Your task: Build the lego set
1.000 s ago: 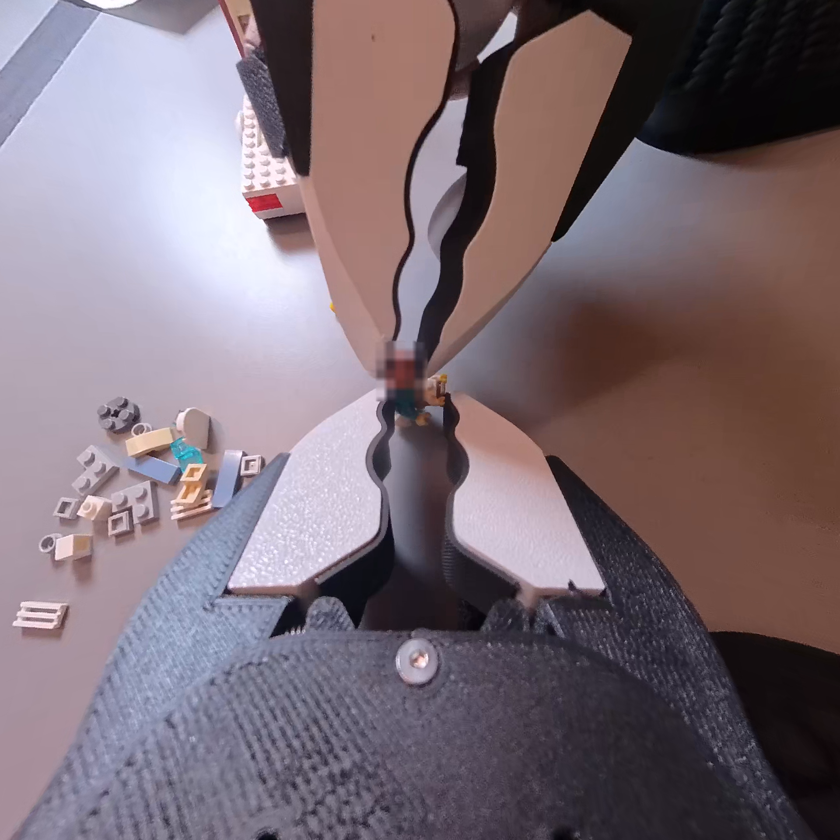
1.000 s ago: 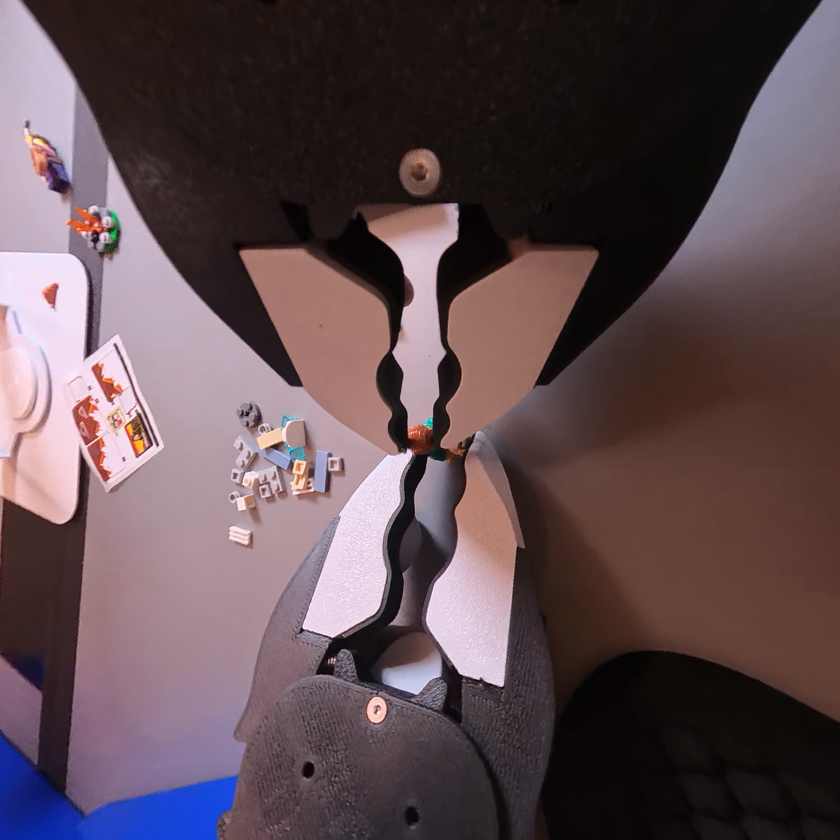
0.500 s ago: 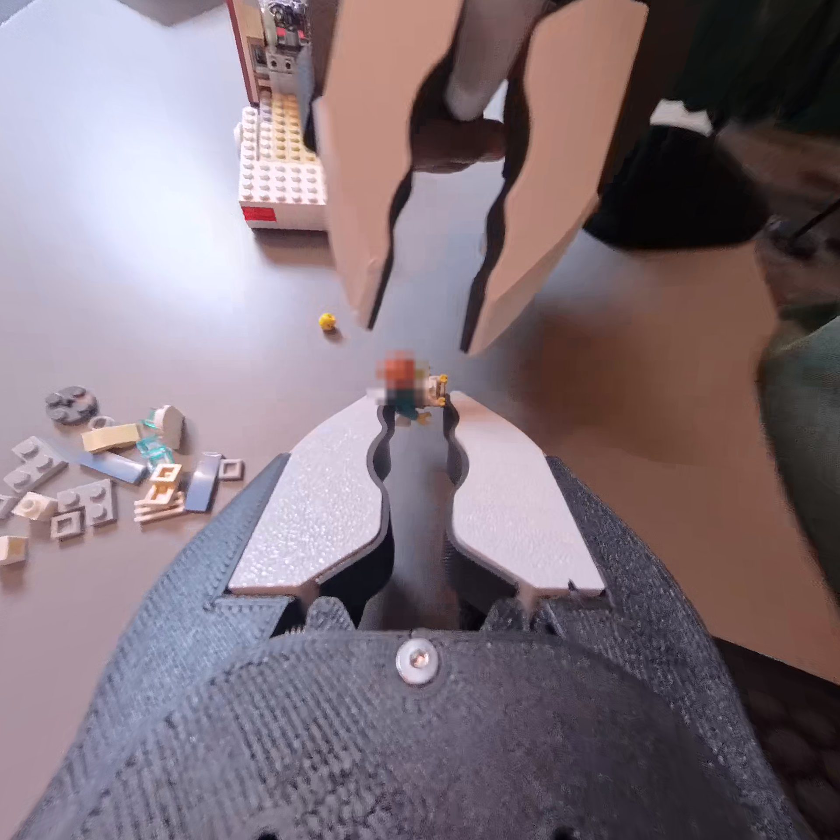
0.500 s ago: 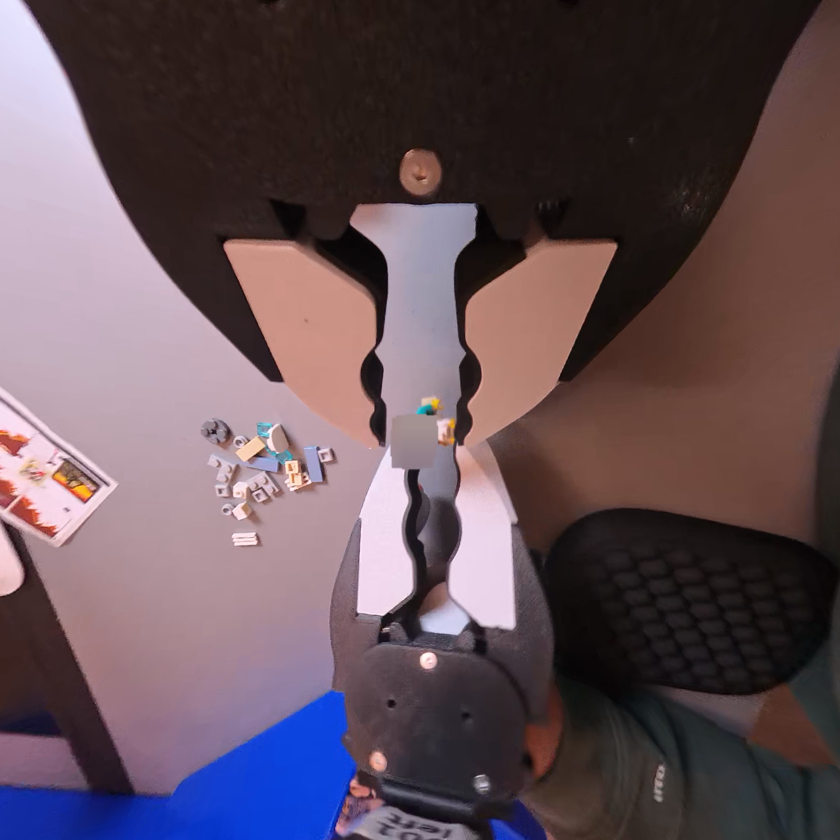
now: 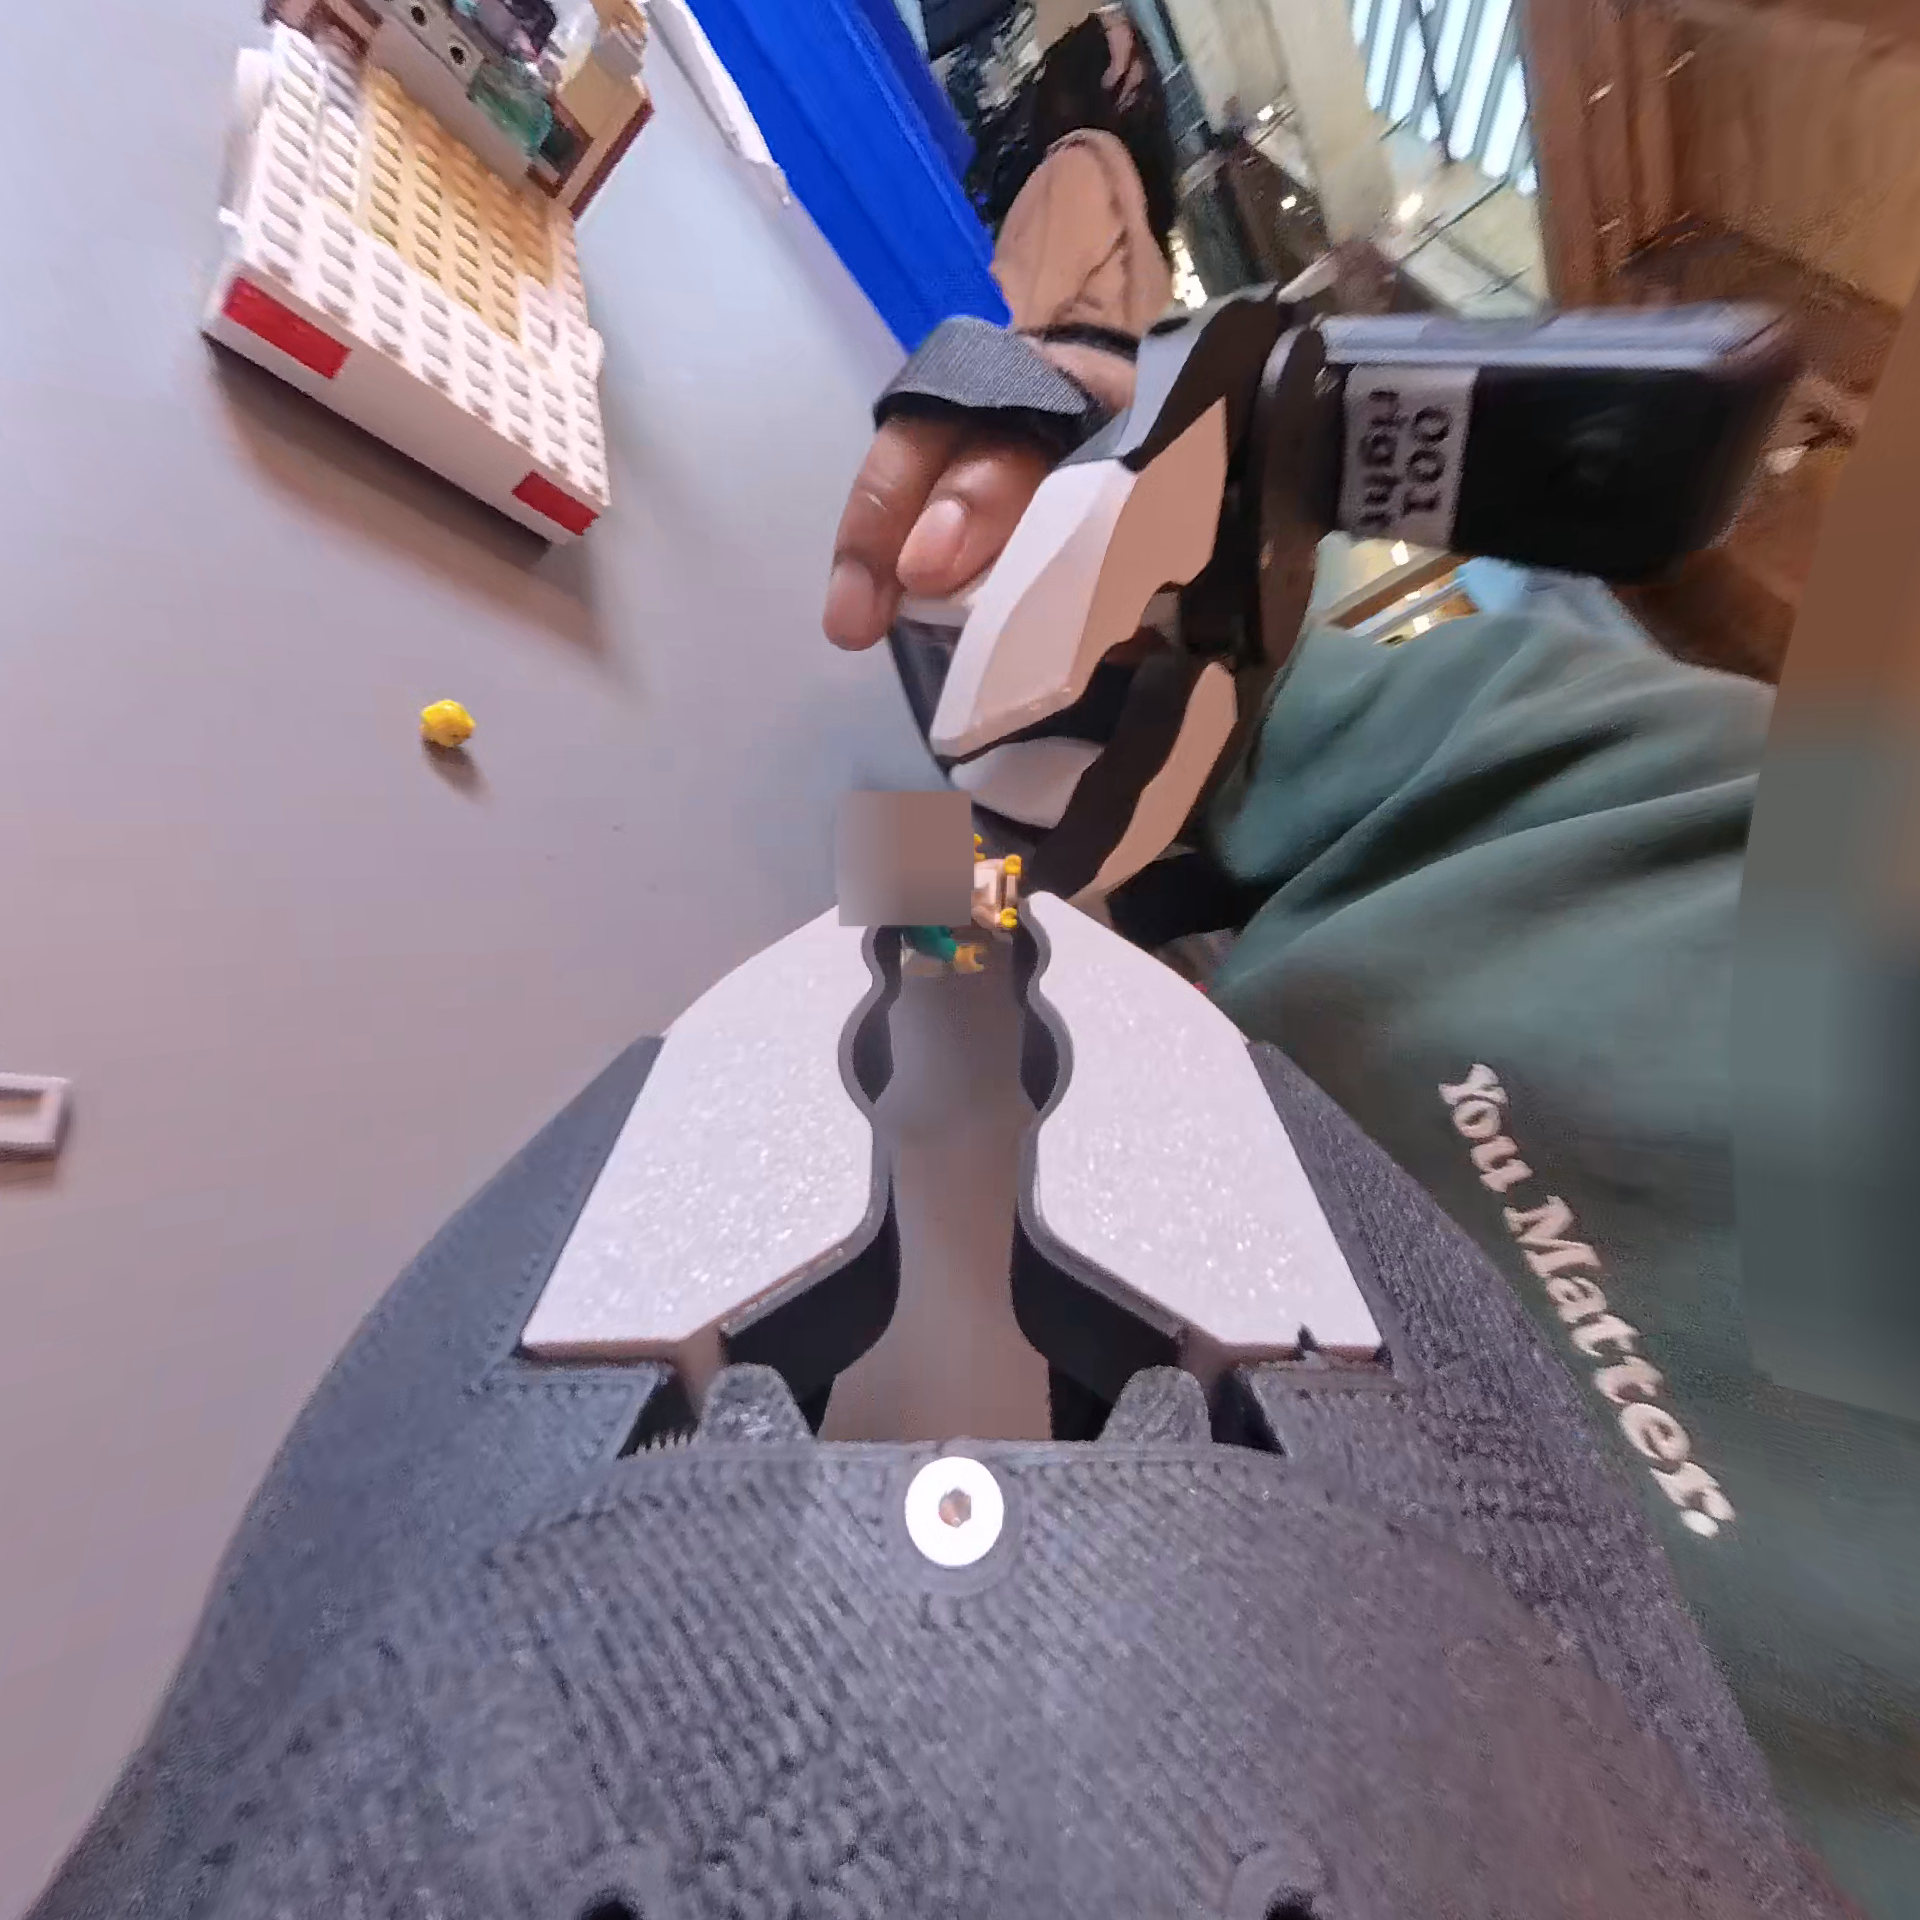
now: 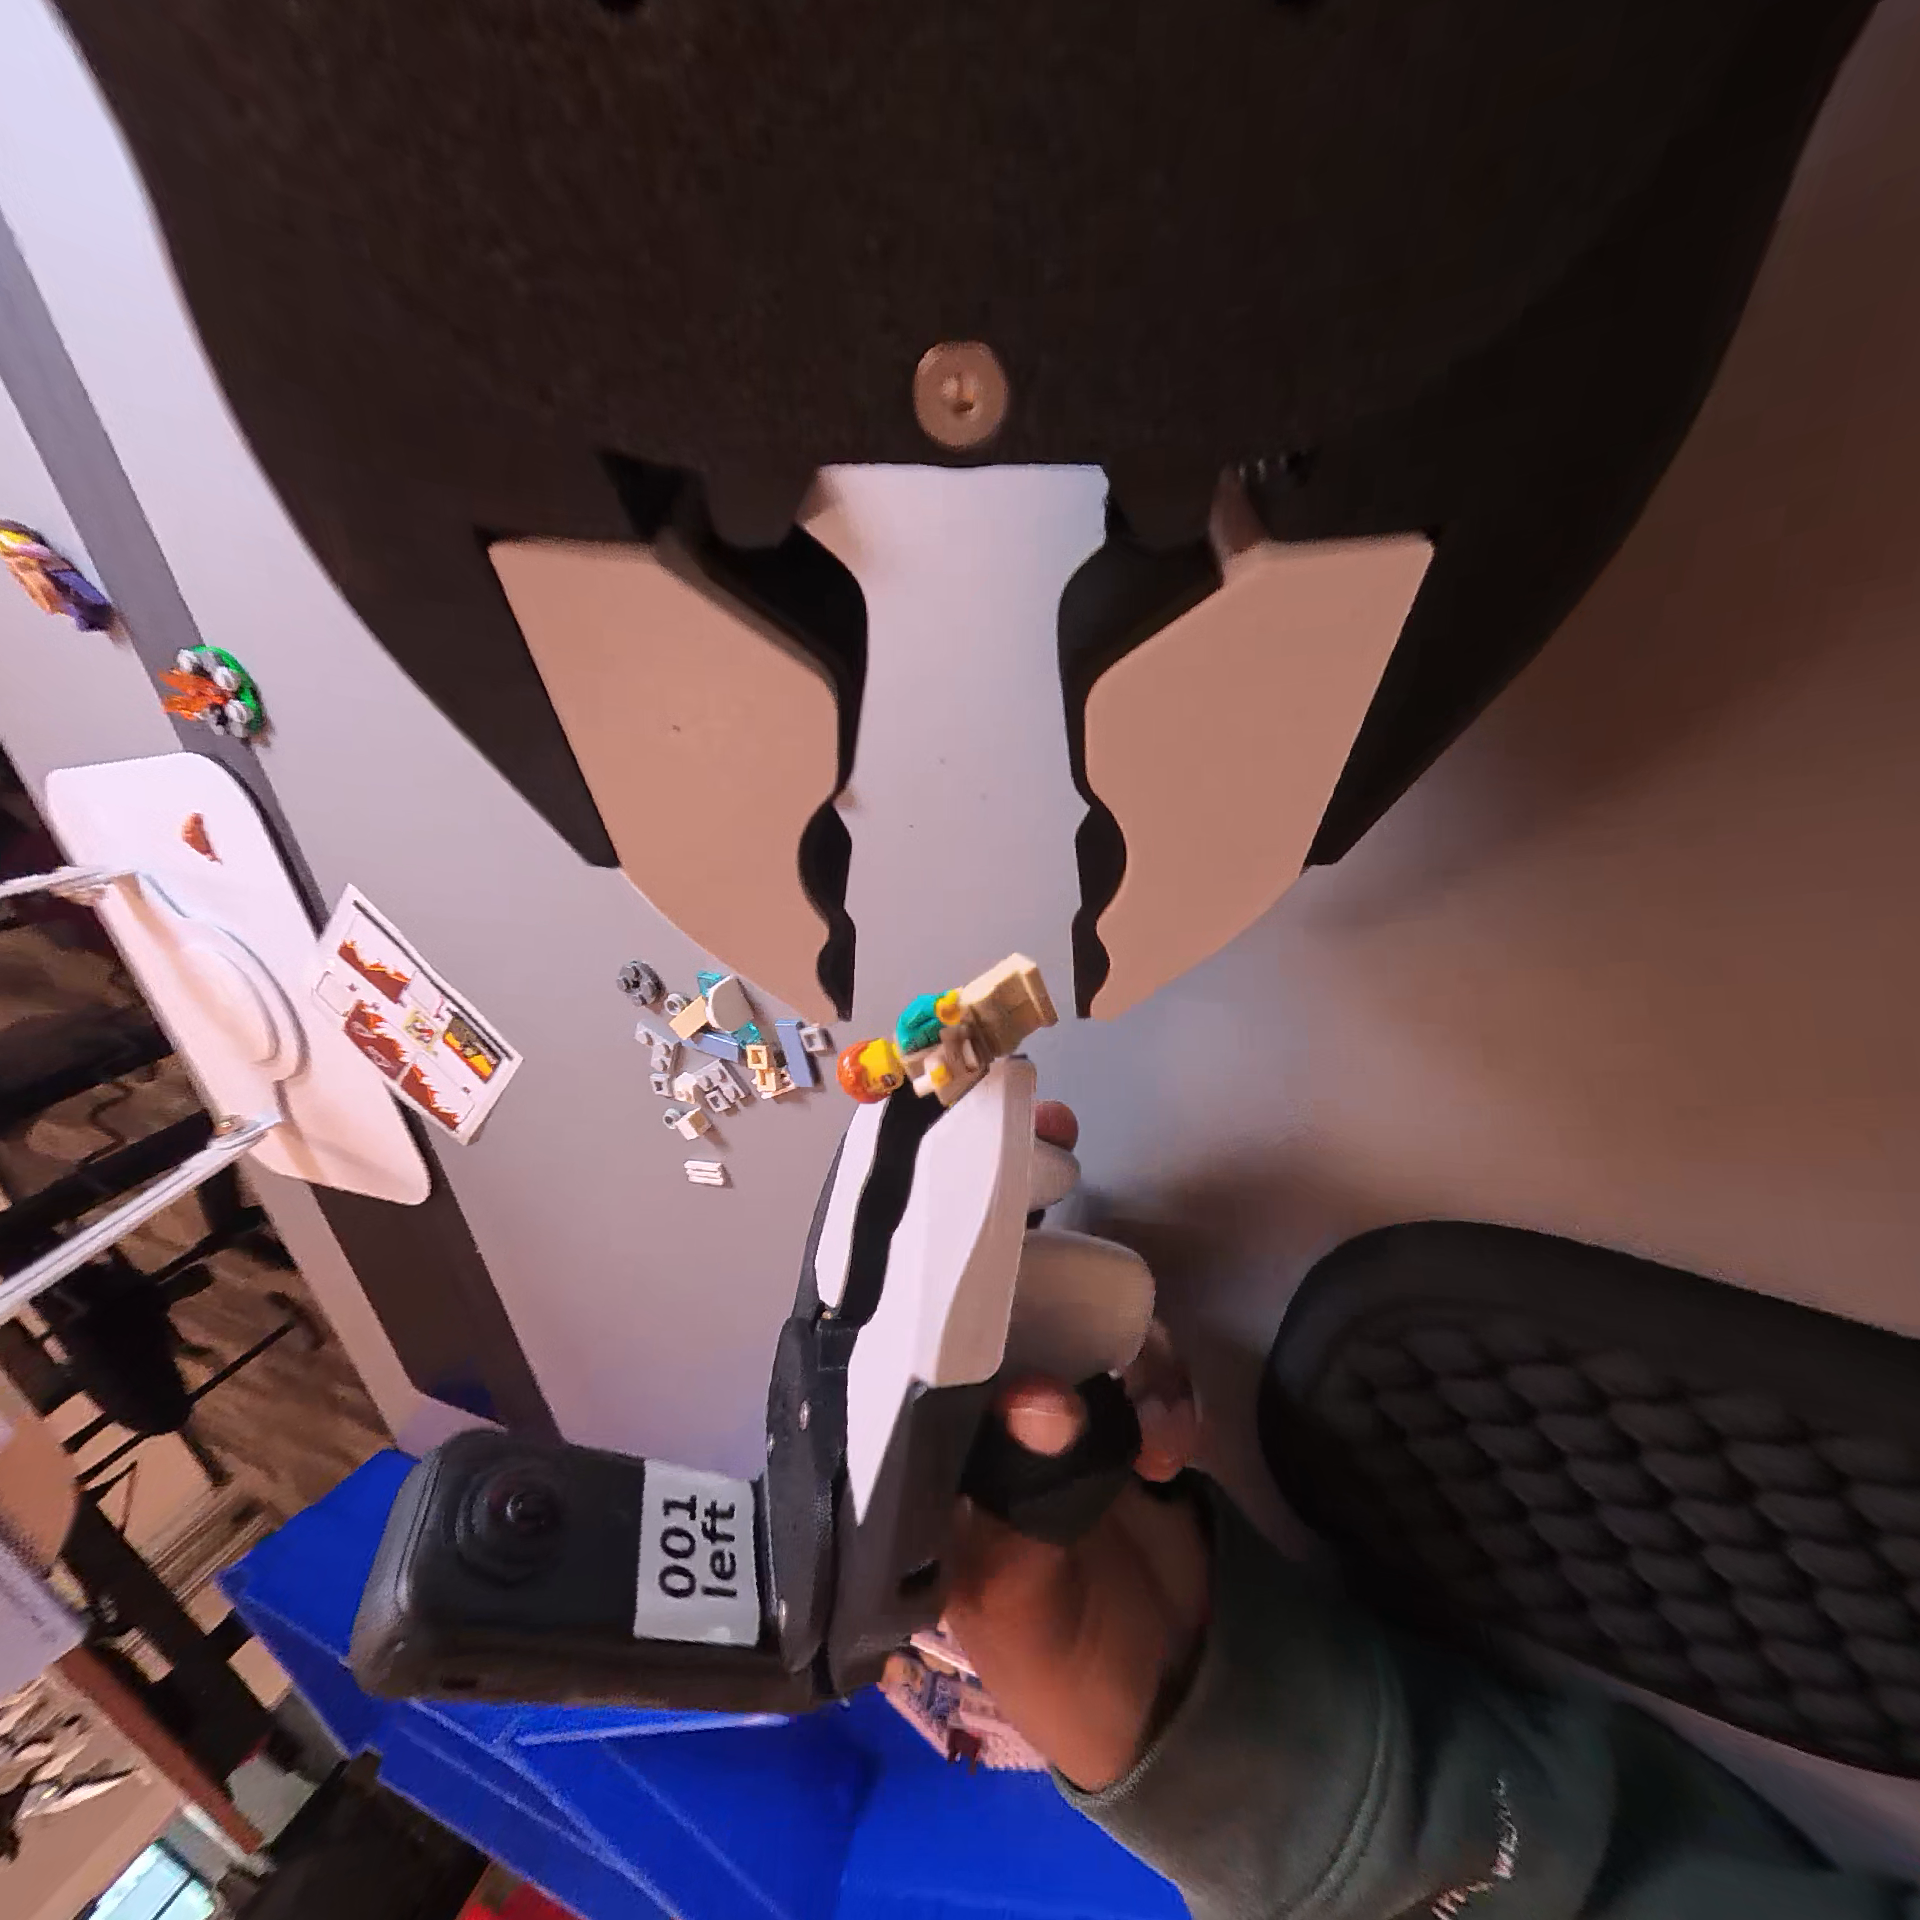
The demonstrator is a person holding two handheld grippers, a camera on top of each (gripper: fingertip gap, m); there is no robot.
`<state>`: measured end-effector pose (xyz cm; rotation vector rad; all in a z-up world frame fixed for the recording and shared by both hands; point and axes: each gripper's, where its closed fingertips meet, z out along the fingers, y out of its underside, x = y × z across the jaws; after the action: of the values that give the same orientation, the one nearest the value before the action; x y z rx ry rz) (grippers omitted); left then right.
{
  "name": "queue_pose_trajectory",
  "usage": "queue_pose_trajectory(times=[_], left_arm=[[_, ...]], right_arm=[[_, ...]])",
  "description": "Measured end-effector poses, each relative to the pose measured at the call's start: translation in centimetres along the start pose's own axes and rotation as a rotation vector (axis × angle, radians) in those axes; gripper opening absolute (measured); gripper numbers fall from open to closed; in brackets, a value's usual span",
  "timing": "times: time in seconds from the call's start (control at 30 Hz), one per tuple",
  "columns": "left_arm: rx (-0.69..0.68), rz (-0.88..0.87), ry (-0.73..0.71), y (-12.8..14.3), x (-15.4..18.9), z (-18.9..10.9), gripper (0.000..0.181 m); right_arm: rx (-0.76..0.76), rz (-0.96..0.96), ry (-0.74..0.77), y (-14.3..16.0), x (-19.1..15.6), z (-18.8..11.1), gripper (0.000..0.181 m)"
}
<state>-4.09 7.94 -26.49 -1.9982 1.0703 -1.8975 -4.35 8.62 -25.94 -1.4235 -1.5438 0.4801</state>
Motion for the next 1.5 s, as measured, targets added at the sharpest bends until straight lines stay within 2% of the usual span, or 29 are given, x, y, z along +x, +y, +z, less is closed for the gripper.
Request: queue_pose_trajectory(times=[0.2, 0.43, 0.7, 1.1, 1.2, 1.3, 1.4, 1.5], left_arm=[[0.037, -0.089, 0.111, -0.7, 1.2, 0.6, 0.021], [0.114, -0.103, 0.135, -1.6, 1.3, 0.7, 0.022], [0.166, 0.038, 0.056, -2.1, 1.3, 0.7, 0.014], [0.215, 0.095, 0.002, -2.1, 0.8, 0.4, 0.008], [0.249, 0.125, -0.114, -2.7, -0.8, -0.7, 0.008], [0.203, 0.179, -0.302, -2.3, -3.4, -2.1, 0.007], [0.185, 0.195, -0.346, -2.0, -4.0, -2.4, 0.007], [0.165, 0.226, -0.391, -1.8, -4.5, -2.6, 0.007]], right_arm=[[0.0, -0.065, 0.065, 0.1, -0.2, 0.2, 0.032], [0.05, 0.06, 0.085, -0.1, 0.4, -0.1, 0.031], [0.118, 0.146, 0.117, -0.3, 1.4, -0.7, 0.031], [0.154, 0.23, 0.101, -0.1, 1.7, -0.4, 0.032], [0.084, 0.272, 0.094, 1.3, 2.5, -0.4, 0.036], [-0.11, 0.359, 0.09, 4.9, 3.6, -0.2, 0.028], [-0.285, 0.385, 0.07, 7.7, 3.9, 0.6, 0.019], [-0.37, 0.366, 0.055, 8.2, 4.2, 1.5, 0.016]])
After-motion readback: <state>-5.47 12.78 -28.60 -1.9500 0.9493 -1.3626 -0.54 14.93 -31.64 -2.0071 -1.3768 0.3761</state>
